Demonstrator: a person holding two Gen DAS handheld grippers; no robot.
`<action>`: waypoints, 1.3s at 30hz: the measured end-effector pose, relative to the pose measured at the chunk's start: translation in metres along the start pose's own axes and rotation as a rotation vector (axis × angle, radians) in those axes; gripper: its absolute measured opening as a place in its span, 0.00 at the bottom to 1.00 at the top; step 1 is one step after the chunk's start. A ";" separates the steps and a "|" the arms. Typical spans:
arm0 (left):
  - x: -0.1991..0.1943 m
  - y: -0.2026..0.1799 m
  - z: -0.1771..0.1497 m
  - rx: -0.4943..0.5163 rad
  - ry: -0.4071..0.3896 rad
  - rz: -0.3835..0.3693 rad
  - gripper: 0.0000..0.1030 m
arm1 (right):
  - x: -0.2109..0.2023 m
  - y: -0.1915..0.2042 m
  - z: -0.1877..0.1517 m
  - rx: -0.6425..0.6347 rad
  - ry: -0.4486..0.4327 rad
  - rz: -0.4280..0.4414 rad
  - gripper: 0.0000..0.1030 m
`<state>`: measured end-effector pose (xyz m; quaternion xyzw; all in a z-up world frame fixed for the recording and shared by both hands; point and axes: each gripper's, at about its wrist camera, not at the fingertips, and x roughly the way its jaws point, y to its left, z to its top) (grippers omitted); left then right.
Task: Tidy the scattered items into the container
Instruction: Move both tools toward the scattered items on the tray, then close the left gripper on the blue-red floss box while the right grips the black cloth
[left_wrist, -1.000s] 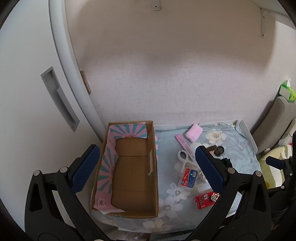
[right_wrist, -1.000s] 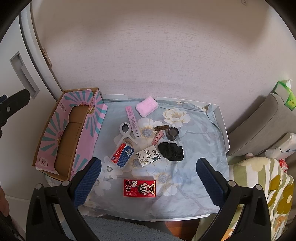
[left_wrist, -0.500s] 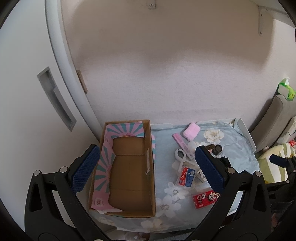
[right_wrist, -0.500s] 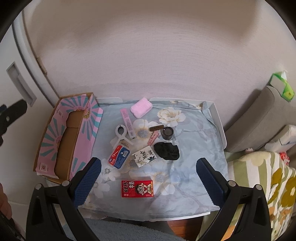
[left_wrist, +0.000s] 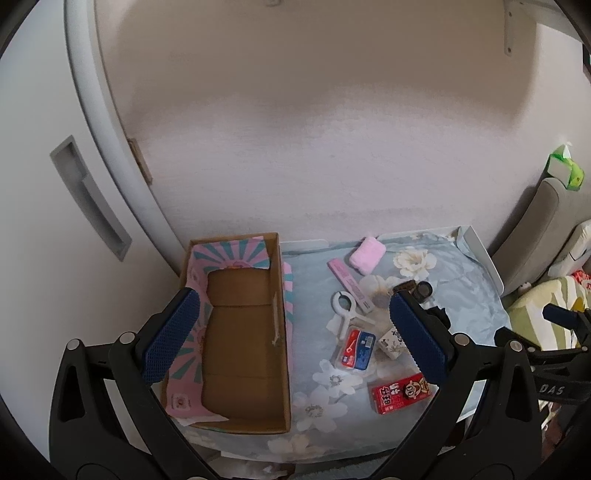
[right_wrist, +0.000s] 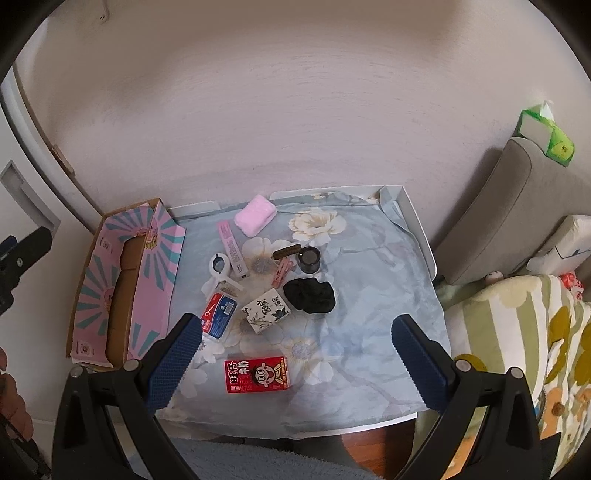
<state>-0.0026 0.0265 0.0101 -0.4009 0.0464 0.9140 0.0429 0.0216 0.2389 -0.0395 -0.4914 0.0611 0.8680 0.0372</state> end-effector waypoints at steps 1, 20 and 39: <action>0.002 -0.002 -0.001 0.002 0.006 -0.004 0.99 | 0.000 -0.002 0.000 0.001 0.000 0.010 0.99; 0.137 -0.075 -0.098 0.169 0.271 -0.064 0.99 | 0.069 -0.057 -0.012 -0.072 0.083 0.115 0.99; 0.206 -0.096 -0.142 0.231 0.355 -0.056 0.99 | 0.179 -0.066 -0.016 -0.267 0.147 0.246 0.99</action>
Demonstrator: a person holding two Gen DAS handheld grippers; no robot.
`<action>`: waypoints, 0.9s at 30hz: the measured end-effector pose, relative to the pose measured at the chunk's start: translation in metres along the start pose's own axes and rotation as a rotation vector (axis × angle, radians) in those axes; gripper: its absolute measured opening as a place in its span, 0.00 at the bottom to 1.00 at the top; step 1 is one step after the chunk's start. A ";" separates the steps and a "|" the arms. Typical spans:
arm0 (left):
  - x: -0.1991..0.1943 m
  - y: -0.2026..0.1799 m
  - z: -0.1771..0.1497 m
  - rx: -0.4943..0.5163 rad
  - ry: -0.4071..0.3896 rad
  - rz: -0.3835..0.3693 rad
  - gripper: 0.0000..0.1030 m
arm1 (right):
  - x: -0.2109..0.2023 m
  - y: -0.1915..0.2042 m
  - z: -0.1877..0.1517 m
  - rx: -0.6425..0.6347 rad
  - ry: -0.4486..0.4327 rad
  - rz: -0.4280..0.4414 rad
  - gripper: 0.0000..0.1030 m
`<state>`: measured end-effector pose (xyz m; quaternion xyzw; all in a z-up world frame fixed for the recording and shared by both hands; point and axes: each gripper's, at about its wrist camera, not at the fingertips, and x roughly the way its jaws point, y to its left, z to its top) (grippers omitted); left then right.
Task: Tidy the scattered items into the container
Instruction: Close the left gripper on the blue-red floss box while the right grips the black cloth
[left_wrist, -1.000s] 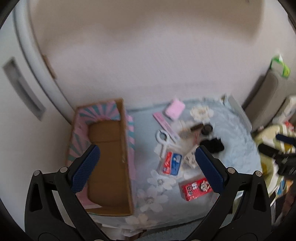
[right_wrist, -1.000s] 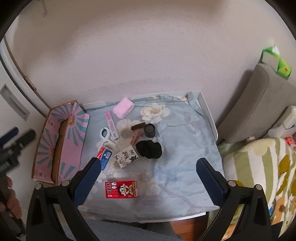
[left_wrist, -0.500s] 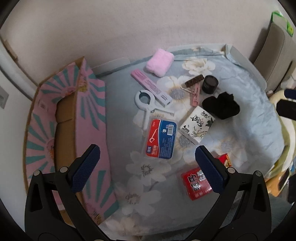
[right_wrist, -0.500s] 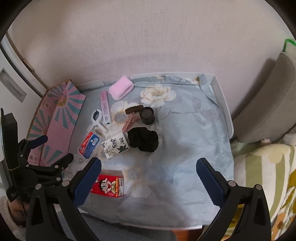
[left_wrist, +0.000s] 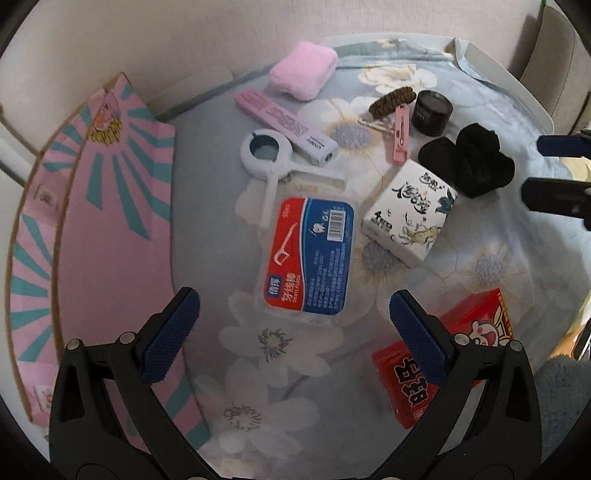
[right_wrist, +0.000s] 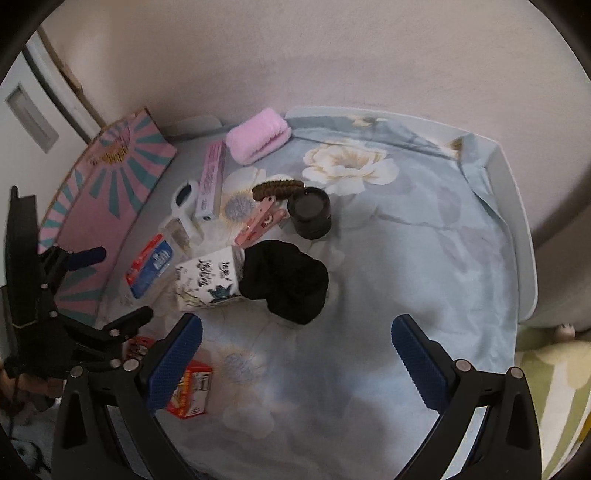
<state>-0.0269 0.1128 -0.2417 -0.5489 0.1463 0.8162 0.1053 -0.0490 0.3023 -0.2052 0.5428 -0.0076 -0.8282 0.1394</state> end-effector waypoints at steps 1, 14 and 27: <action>0.001 0.000 0.000 -0.007 0.003 -0.010 0.99 | 0.005 0.000 0.001 -0.014 0.010 -0.006 0.99; 0.016 0.005 0.002 -0.094 -0.016 -0.014 0.99 | 0.033 -0.007 0.015 -0.235 0.050 0.010 0.99; 0.023 -0.002 0.006 -0.100 -0.026 0.035 0.84 | 0.042 0.011 0.014 -0.481 0.022 0.025 0.74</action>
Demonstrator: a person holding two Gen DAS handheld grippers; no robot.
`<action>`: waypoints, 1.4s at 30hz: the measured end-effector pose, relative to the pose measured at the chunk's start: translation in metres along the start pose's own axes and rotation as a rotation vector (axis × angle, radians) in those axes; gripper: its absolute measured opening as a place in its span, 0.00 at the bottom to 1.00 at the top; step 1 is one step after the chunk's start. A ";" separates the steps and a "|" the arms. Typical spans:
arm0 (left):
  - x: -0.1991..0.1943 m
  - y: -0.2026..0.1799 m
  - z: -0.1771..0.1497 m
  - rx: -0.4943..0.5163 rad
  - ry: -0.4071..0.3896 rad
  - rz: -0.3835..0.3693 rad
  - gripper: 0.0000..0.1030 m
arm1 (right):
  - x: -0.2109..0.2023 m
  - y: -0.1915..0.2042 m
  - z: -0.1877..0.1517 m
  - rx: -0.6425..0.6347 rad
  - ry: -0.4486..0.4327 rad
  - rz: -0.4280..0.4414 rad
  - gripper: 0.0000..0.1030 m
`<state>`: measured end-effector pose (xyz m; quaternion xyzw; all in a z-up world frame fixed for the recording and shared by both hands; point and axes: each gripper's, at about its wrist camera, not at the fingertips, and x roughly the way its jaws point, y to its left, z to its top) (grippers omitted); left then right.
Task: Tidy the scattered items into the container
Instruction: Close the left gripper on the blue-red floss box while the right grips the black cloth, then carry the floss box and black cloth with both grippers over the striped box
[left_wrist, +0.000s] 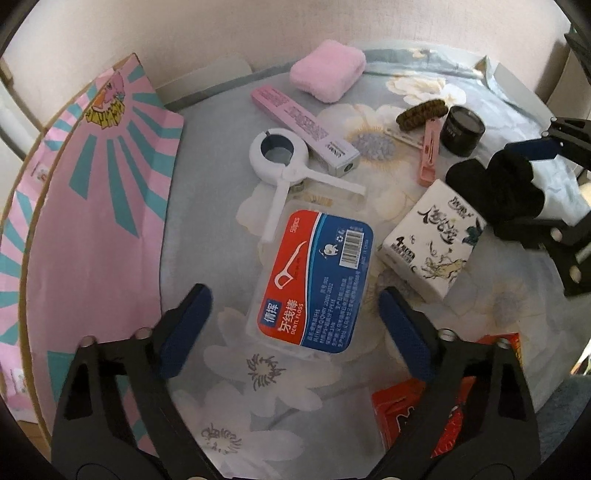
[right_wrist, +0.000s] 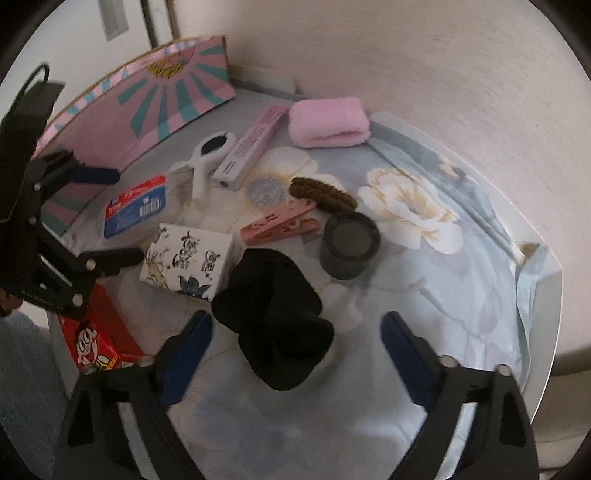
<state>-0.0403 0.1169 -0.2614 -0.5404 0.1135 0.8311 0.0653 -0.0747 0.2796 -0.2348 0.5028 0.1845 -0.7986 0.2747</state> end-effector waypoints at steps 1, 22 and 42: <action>0.000 0.000 0.000 -0.003 -0.006 -0.008 0.82 | 0.002 0.001 -0.001 -0.010 0.008 -0.001 0.61; -0.032 0.003 0.002 -0.047 -0.068 -0.042 0.55 | -0.023 -0.006 -0.013 0.098 -0.048 0.047 0.16; -0.075 0.041 -0.001 -0.079 -0.126 -0.090 0.23 | -0.061 0.021 0.006 0.225 -0.119 -0.003 0.16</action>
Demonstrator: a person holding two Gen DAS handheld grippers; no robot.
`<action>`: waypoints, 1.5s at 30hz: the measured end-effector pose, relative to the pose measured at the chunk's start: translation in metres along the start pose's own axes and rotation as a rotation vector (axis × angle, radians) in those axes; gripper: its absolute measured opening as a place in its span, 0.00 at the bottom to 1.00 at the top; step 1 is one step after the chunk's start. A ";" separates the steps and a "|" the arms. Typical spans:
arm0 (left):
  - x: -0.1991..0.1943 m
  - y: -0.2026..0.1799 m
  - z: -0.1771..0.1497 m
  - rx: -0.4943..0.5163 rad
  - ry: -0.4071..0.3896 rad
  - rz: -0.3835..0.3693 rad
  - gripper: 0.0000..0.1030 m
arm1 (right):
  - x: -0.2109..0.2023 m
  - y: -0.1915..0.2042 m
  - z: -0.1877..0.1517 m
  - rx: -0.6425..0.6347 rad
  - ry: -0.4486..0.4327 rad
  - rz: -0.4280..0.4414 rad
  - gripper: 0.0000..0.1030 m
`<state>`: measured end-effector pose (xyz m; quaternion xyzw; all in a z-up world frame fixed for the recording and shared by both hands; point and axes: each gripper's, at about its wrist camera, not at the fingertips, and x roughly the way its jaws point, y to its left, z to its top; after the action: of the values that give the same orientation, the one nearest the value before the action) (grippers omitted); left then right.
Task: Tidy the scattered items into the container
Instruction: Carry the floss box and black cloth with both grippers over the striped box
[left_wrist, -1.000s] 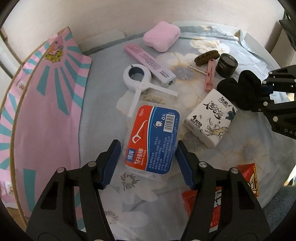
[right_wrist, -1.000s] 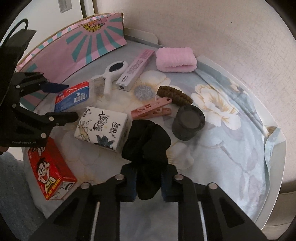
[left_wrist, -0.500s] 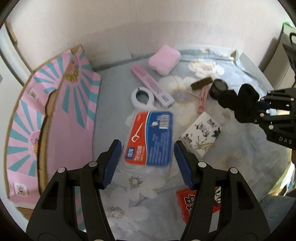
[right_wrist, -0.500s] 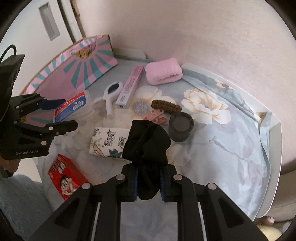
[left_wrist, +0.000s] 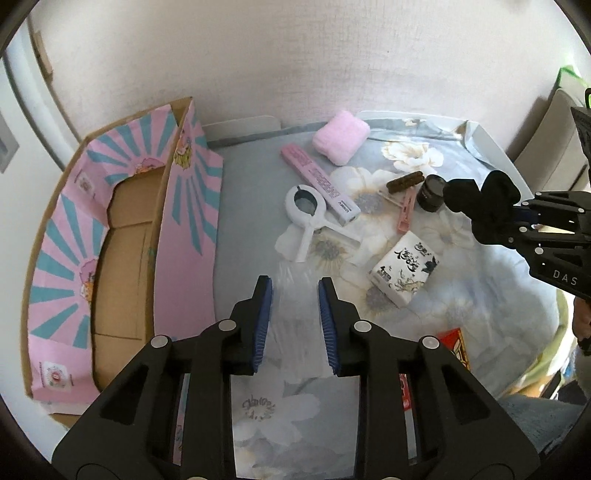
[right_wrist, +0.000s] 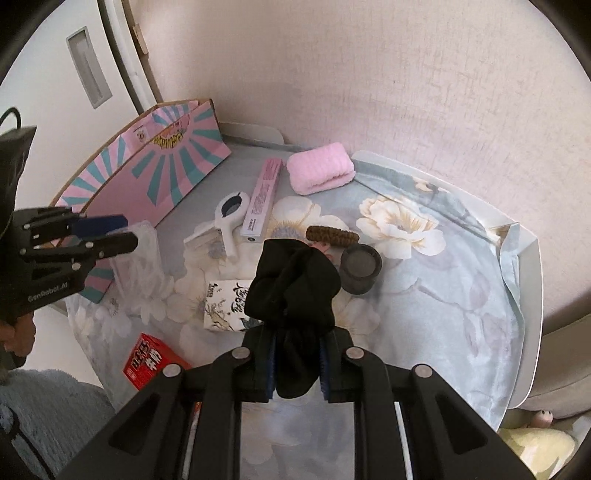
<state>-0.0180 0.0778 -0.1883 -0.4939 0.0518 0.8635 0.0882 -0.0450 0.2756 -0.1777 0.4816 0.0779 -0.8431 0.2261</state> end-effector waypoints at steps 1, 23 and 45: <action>-0.001 0.001 0.000 0.004 -0.002 -0.001 0.22 | -0.002 0.002 0.000 0.003 -0.003 -0.001 0.16; -0.084 0.055 0.035 -0.066 -0.169 -0.037 0.22 | -0.032 0.041 0.029 0.002 -0.064 -0.024 0.16; -0.071 0.152 -0.003 -0.205 -0.104 0.168 0.22 | 0.036 0.223 0.165 -0.289 -0.006 0.215 0.16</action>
<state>-0.0112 -0.0791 -0.1277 -0.4487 0.0000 0.8931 -0.0327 -0.0872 0.0093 -0.1019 0.4473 0.1454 -0.7954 0.3821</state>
